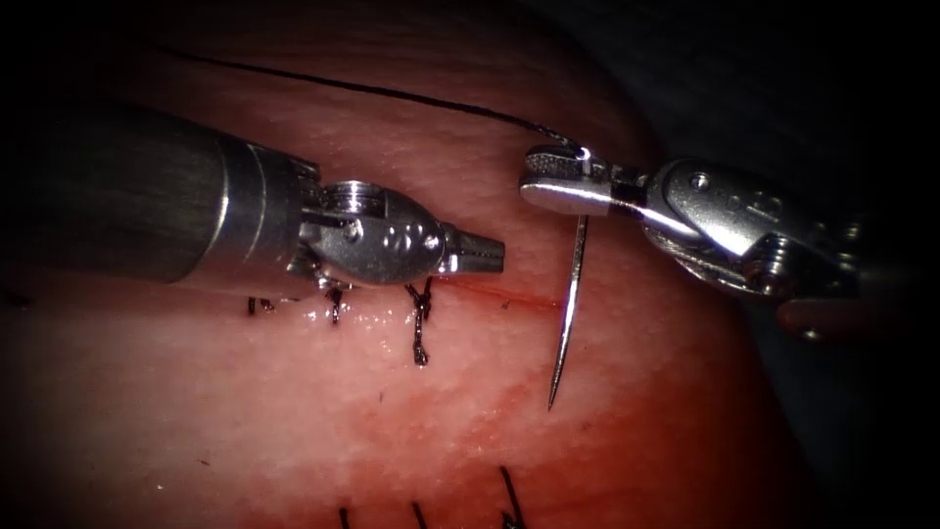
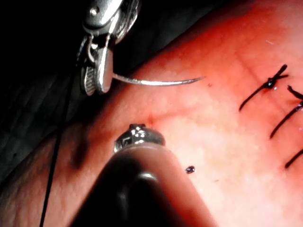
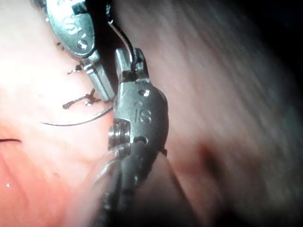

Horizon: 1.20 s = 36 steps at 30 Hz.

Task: Wound Closure
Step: Place the left hand on the tissue with the right throws the needle through the top of the cut

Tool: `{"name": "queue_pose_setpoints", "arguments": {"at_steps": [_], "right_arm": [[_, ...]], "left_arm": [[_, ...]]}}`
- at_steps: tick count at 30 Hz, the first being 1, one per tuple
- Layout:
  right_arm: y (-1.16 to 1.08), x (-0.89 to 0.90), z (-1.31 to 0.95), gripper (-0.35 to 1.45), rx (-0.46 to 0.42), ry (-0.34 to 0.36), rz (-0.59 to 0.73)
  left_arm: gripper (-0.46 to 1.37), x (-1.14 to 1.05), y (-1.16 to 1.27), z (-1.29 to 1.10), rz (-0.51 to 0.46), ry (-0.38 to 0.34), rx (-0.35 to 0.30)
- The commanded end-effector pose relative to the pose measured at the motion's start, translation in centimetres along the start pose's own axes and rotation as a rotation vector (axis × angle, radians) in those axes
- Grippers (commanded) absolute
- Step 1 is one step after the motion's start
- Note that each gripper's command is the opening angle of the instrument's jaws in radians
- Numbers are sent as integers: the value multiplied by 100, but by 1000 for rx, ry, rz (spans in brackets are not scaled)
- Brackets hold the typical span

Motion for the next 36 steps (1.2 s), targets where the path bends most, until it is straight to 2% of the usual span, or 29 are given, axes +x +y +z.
{"name": "queue_pose_setpoints", "arguments": {"at_steps": [1, 12, 17, 28, 36], "right_arm": [[3, 0, -1, -35, -25, -1, -18], [30, -6, 3, -35, -37, 5, -185], [44, -3, 10, -35, -41, 58, -343], [47, 1, 26, -35, -5, 122, -515], [52, -5, 43, -35, 21, 141, -652]], "left_arm": [[-35, -3, 3, 3, -1, 6, -3], [-35, -28, 19, 24, -14, -4, -19], [-35, -37, 28, 34, -24, -7, -27], [-35, -45, 42, 42, -39, -20, -43], [-35, -54, 51, 51, -54, -36, -56]]}}
